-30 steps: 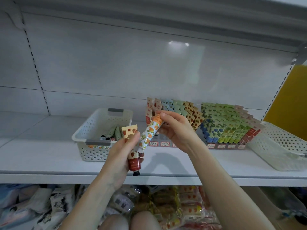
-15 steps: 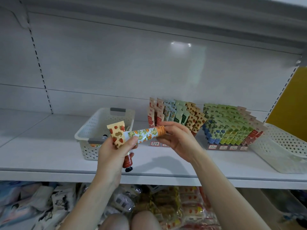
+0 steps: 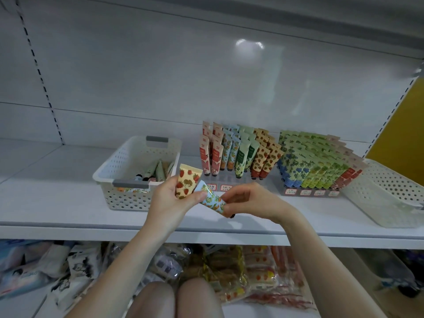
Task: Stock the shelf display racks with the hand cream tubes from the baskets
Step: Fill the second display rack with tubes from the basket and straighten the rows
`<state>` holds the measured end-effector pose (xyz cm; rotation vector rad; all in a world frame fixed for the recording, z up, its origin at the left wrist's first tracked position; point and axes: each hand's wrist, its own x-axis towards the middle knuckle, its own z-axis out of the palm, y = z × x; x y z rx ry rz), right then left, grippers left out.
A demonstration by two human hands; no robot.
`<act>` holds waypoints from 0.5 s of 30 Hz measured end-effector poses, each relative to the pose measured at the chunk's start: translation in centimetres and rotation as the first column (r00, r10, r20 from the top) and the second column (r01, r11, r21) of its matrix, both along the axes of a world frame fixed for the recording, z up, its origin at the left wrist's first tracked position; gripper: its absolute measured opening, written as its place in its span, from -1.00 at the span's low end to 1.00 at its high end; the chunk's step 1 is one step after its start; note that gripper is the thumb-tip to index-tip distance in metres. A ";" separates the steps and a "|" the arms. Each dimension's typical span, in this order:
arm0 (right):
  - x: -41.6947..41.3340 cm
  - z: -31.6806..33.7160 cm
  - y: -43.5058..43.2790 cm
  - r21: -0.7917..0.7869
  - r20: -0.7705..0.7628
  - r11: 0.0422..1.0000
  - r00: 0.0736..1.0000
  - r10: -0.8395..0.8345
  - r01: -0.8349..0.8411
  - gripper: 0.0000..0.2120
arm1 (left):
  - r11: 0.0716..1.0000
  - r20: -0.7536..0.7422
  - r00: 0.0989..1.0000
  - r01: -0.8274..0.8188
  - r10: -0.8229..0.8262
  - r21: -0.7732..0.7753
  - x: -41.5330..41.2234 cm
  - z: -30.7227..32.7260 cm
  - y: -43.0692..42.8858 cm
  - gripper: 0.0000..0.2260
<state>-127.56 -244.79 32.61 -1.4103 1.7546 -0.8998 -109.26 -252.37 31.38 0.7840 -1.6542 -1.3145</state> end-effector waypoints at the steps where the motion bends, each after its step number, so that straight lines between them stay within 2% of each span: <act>1: 0.0 0.0 0.1 0.014 -0.060 1.000 0.998 0.026 -0.025 -0.83 | 1.000 0.019 0.999 0.028 -0.028 -0.006 -0.2 -0.1 0.0 -0.81; 5: 0.4 -0.2 0.1 -0.022 -0.126 0.993 0.986 0.113 -0.117 -0.85 | 0.996 0.105 0.992 0.073 -0.066 -0.057 -0.9 -0.6 0.2 -0.81; 7: 0.4 -0.4 0.0 -0.054 -0.151 0.994 0.985 0.083 -0.092 -0.87 | 0.997 0.086 0.995 0.060 -0.056 -0.046 -1.1 -0.7 0.3 -0.83; 11: -0.3 -1.2 -0.6 -0.213 -0.140 0.969 0.977 -0.161 0.129 -0.92 | 0.997 -0.013 1.000 0.003 -0.002 0.081 -1.0 -0.8 0.0 -0.94; 13: -1.0 -1.6 -1.2 -0.322 -0.072 0.894 0.933 -0.352 0.312 -0.91 | 0.990 -0.042 0.999 -0.008 0.014 0.141 -0.8 -1.0 -0.3 -0.93; 15: -2.0 -1.8 -2.0 -0.397 -0.012 0.779 0.846 -0.533 0.485 -0.87 | 0.983 -0.063 0.998 -0.012 0.024 0.183 -0.5 -1.1 -0.5 -0.94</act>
